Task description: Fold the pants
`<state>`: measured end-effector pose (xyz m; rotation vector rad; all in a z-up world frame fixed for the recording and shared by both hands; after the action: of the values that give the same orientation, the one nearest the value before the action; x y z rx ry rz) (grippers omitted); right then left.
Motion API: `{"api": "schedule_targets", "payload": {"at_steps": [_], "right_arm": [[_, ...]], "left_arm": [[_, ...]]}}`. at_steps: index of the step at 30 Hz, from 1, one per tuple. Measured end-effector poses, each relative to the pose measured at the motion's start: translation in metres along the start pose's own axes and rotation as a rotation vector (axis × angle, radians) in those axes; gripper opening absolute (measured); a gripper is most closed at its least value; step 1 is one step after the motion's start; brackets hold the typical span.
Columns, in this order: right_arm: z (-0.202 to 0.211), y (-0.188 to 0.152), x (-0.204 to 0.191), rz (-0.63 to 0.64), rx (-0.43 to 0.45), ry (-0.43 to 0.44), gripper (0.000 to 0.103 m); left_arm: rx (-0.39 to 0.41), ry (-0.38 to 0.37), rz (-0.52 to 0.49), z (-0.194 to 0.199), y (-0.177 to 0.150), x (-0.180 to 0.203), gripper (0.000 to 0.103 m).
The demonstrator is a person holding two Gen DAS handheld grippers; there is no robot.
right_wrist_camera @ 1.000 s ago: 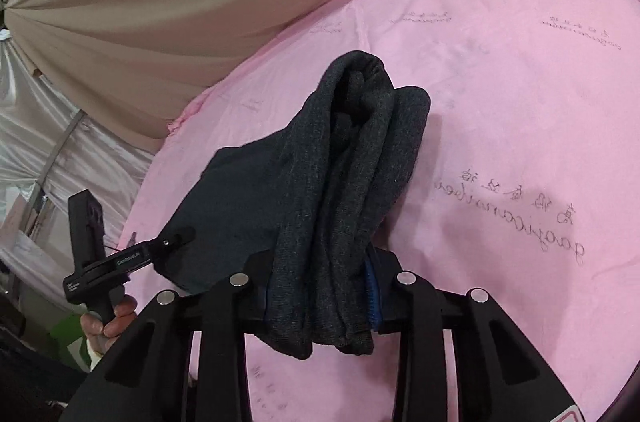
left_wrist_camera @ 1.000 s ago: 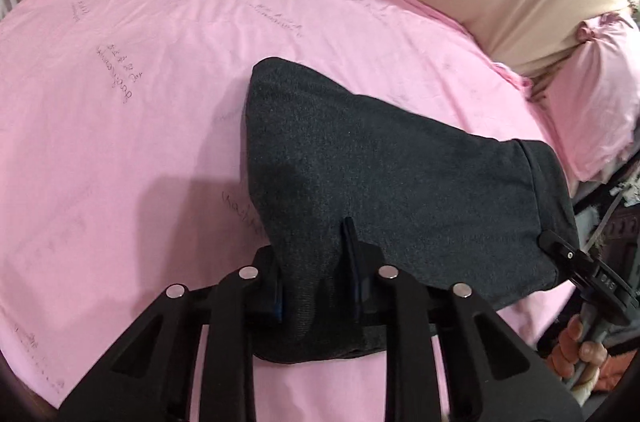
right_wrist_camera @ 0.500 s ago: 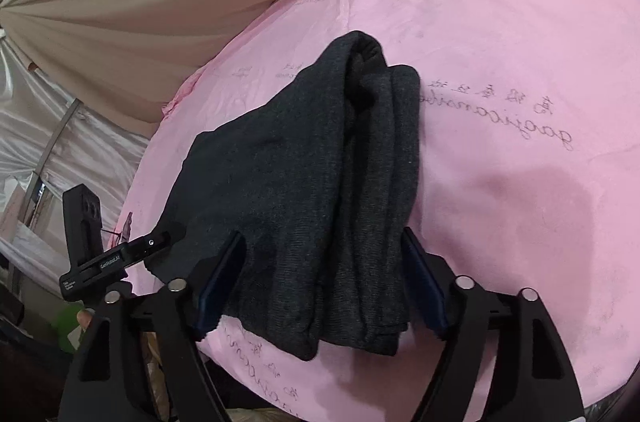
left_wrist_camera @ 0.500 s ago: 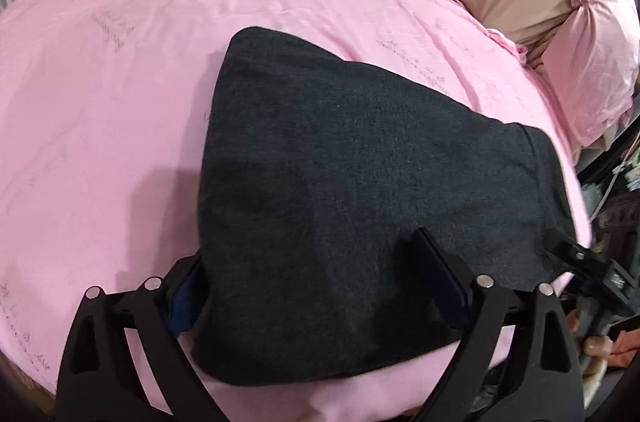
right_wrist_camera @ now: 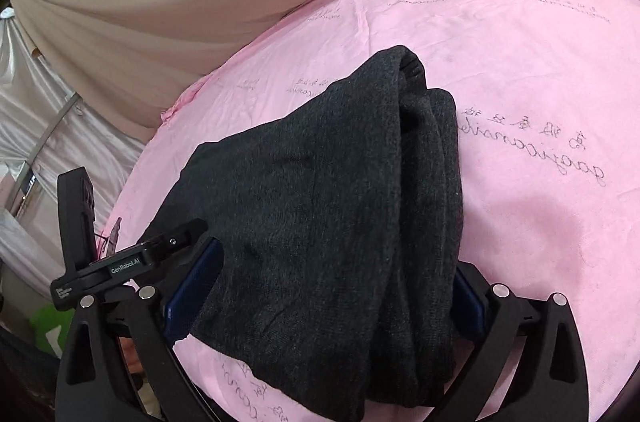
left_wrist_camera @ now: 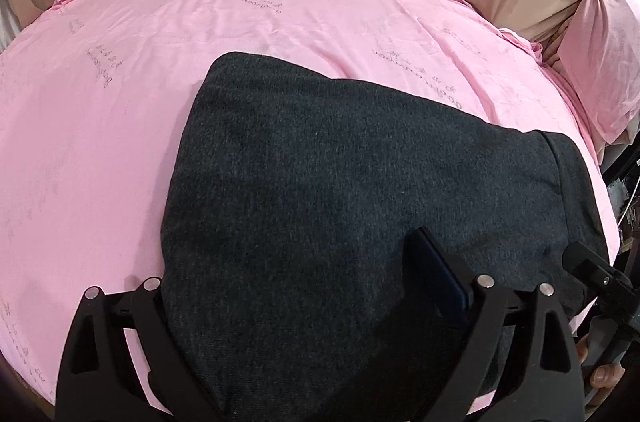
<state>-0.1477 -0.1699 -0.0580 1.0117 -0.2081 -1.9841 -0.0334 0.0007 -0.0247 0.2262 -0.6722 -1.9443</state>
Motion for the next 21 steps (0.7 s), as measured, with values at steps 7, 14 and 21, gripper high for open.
{"api": "schedule_targets", "payload": {"at_steps": [7,14,21], "right_arm": [[0.006,0.004,0.009,-0.042,0.0,-0.037,0.06],[0.008,0.004,0.022,-0.109,-0.05,0.049,0.044],[0.003,0.003,0.011,-0.079,-0.041,0.046,0.059]], "left_arm": [[-0.02,-0.021,0.036,0.003,0.001,-0.003,0.072],[-0.052,-0.293,0.235,0.008,-0.008,-0.036,0.045],[-0.019,-0.343,0.184,0.003,0.003,-0.015,0.083]]}}
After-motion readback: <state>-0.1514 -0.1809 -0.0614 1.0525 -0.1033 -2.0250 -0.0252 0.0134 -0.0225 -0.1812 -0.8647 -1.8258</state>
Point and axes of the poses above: each gripper's, at about its wrist camera, not at the fingertips, and z roughly against the way its jaws point, x to its right, y to its top, the point moved 7 cm from there along -z, roughly the way its jaws point, and after that the axes turned 12 degrees about -z, right-handed, at the moved point
